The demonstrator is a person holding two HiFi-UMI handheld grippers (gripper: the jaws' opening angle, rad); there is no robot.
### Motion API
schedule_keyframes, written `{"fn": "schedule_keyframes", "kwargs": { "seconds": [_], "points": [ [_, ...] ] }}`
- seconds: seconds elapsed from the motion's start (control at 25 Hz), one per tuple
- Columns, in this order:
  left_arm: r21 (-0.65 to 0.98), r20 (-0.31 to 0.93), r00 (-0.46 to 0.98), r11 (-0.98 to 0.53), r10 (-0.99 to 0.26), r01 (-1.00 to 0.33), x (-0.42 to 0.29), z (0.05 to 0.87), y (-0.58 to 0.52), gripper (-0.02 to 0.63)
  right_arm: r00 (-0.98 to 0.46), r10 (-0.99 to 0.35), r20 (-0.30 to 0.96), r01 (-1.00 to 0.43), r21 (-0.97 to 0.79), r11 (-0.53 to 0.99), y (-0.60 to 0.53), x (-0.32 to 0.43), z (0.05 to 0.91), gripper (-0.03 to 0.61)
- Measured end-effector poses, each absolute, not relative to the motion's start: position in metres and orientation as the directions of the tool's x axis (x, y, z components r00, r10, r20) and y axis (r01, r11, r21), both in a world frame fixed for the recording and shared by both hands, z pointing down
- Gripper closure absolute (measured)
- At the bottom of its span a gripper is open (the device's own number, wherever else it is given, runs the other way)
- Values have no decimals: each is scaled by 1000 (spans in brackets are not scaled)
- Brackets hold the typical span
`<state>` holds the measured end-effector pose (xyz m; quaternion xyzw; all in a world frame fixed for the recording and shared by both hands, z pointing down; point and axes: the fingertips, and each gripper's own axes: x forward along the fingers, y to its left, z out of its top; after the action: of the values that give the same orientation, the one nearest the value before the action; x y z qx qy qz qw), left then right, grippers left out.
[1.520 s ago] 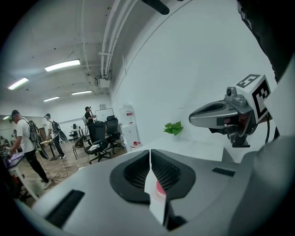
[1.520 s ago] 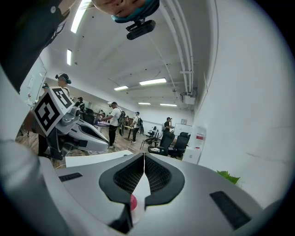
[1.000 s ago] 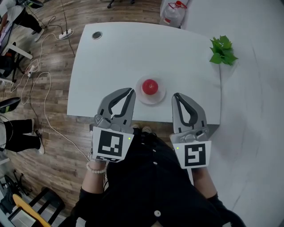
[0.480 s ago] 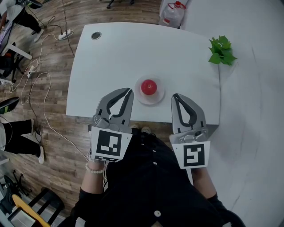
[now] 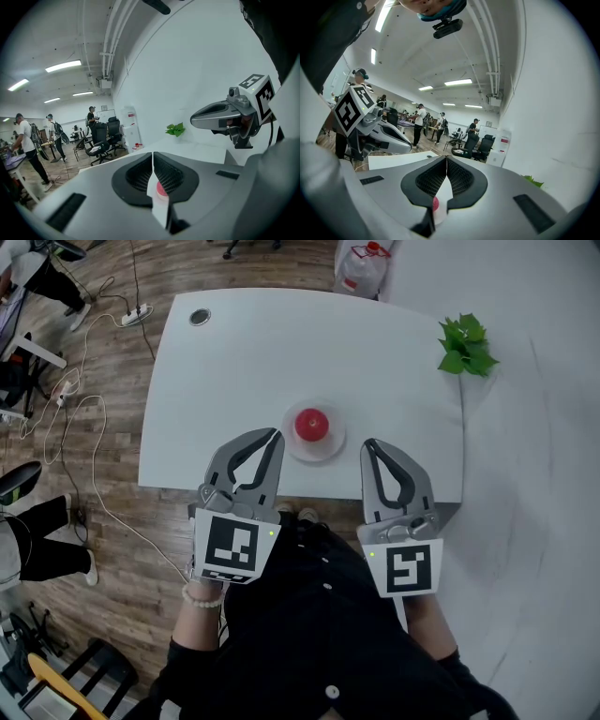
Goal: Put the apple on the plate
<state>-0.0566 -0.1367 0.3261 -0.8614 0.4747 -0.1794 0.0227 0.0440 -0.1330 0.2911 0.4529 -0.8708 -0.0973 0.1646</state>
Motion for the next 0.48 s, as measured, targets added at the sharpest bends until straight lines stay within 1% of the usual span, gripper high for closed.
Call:
{"fn": "schedule_keyframes", "kwargs": {
  "seconds": [0.48],
  "points": [
    [-215,287,497,-561,-819,-800,-53,326,-137,591,-524,-823,218,-764,307,568,-131,47,294,537]
  ]
}}
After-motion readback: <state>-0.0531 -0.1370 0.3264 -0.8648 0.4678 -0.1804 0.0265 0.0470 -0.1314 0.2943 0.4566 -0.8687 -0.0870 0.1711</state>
